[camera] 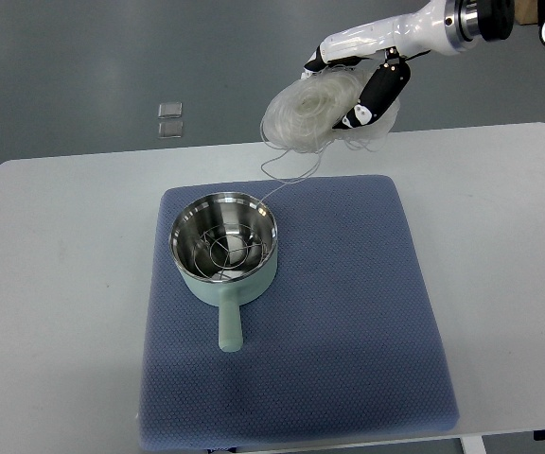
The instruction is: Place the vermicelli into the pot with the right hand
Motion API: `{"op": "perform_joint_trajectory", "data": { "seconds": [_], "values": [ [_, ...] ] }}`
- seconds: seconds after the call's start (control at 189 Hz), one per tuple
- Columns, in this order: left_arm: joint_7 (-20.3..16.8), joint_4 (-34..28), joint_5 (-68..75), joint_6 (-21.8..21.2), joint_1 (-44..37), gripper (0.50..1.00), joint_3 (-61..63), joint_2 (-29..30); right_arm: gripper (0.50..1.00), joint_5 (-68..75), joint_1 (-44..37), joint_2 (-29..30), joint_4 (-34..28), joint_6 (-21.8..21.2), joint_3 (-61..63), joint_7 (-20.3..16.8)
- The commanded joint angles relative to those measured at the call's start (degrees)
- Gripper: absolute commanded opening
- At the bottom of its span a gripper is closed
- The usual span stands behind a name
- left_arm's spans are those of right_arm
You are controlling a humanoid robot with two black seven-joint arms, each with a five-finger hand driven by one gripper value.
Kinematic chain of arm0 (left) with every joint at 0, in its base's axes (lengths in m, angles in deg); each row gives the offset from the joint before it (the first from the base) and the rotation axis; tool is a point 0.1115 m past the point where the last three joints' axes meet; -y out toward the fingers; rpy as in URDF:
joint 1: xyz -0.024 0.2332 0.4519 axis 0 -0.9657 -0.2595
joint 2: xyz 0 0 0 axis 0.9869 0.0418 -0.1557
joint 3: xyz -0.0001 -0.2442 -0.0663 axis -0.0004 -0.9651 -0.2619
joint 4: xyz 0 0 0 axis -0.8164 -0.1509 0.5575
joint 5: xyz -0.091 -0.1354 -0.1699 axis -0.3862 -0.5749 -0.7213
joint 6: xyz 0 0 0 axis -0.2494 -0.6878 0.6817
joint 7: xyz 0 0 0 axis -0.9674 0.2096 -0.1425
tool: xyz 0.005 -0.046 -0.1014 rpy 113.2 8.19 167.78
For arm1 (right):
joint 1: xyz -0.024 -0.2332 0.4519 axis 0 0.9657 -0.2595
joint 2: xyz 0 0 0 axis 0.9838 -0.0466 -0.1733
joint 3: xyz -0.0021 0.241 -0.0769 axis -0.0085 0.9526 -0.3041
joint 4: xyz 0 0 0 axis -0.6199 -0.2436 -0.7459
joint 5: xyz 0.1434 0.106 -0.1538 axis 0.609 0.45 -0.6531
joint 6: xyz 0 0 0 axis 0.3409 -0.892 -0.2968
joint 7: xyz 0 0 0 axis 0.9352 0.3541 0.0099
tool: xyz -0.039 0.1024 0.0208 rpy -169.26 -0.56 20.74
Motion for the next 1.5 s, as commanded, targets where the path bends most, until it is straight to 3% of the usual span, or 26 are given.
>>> {"op": "perform_joint_trajectory", "data": {
  "seconds": [0.0,0.233,0.455,0.699,1.149,1.154,1.16,1.165,1.17,1.176,1.181,1.186,1.43,1.493],
  "values": [
    [0.00,0.02,0.00,-0.01,-0.02,1.000,0.00,0.00,0.500,1.84,0.00,6.27,1.99,1.02,-0.32,0.03],
    [0.00,-0.06,0.00,-0.01,-0.02,1.000,-0.08,0.00,0.500,1.05,2.81,22.70,14.65,3.22,-2.60,0.11],
    [0.00,-0.06,0.00,-0.01,-0.55,1.000,-0.08,0.00,0.500,-0.62,8.96,31.94,22.38,4.28,-2.60,0.03],
    [0.00,0.02,0.00,0.07,-0.55,1.000,0.00,0.00,0.500,-6.07,13.98,33.43,26.34,5.33,-2.60,0.29],
    [0.00,0.02,0.00,-0.01,-0.55,1.000,0.09,0.00,0.502,-8.53,16.53,33.43,27.13,5.42,-2.43,0.47],
    [0.00,0.02,0.00,0.07,-0.55,1.000,0.09,0.00,0.628,-8.53,16.61,33.43,27.13,5.59,-2.43,0.47],
    [0.00,0.02,0.00,0.07,-0.55,1.000,0.09,0.00,0.629,-8.53,16.61,33.43,27.13,5.59,-2.43,0.47],
    [0.00,0.02,0.00,-0.01,-0.55,1.000,0.09,0.00,0.761,-8.45,16.61,33.43,27.13,5.59,-2.34,0.47],
    [0.00,0.02,0.00,-0.01,-0.55,1.000,0.09,0.00,0.762,-8.45,16.61,33.43,27.13,5.59,-2.34,0.47],
    [0.00,0.02,0.00,-0.01,-0.55,1.000,0.09,0.00,0.861,-8.36,16.79,33.43,27.13,5.68,-2.25,0.55],
    [0.00,0.02,0.00,-0.01,-0.55,1.000,0.09,0.00,0.862,-8.36,16.79,33.43,27.13,5.68,-2.25,0.55],
    [0.00,0.02,0.00,-0.01,-0.55,1.000,0.09,0.00,0.939,-8.18,16.88,33.43,27.13,5.68,-2.25,0.55],
    [0.00,0.02,0.00,-0.01,-0.55,1.000,0.00,0.00,0.940,-7.66,16.88,33.43,27.04,5.42,0.30,0.55],
    [0.00,-0.06,0.00,-0.01,-0.55,1.000,0.00,0.00,0.940,-7.22,16.97,30.80,27.04,5.33,5.21,0.55]
  ]
}}
